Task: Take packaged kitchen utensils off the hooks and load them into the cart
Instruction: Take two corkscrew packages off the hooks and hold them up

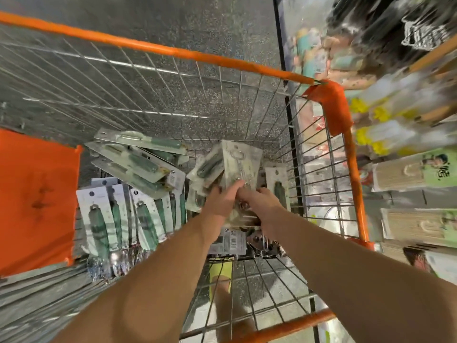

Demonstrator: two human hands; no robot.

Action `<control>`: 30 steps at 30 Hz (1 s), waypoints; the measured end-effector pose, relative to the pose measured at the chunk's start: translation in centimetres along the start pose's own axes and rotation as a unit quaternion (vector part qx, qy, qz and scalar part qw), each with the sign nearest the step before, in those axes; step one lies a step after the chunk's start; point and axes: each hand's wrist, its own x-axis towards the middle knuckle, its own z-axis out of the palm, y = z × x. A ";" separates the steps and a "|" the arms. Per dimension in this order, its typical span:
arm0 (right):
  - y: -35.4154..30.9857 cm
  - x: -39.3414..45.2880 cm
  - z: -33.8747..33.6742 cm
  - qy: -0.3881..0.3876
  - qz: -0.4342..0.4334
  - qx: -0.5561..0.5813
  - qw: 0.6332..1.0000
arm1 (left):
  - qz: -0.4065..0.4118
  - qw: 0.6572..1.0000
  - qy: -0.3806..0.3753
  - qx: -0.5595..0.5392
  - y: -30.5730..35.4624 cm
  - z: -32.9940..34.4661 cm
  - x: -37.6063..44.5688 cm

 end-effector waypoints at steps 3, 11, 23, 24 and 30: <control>0.4 0.6 0.6 0.016 -0.011 -0.058 0.998 | 0.012 0.999 0.015 -0.044 -1.2 -0.3 0.4; 0.7 0.4 0.4 -0.003 -0.025 -0.046 0.999 | -0.015 0.999 -0.004 -0.034 -1.3 -1.3 0.8; -1.5 -9.0 2.1 -0.033 -0.120 0.115 0.986 | 0.157 0.983 -0.092 0.011 1.6 -4.2 -8.7; -1.6 -10.7 2.2 -0.029 -0.135 0.121 0.983 | 0.131 0.988 -0.085 0.003 2.1 -4.2 -9.0; -2.2 -21.2 1.7 0.030 -0.285 0.232 0.930 | 0.201 0.969 -0.134 0.046 6.7 -4.3 -18.8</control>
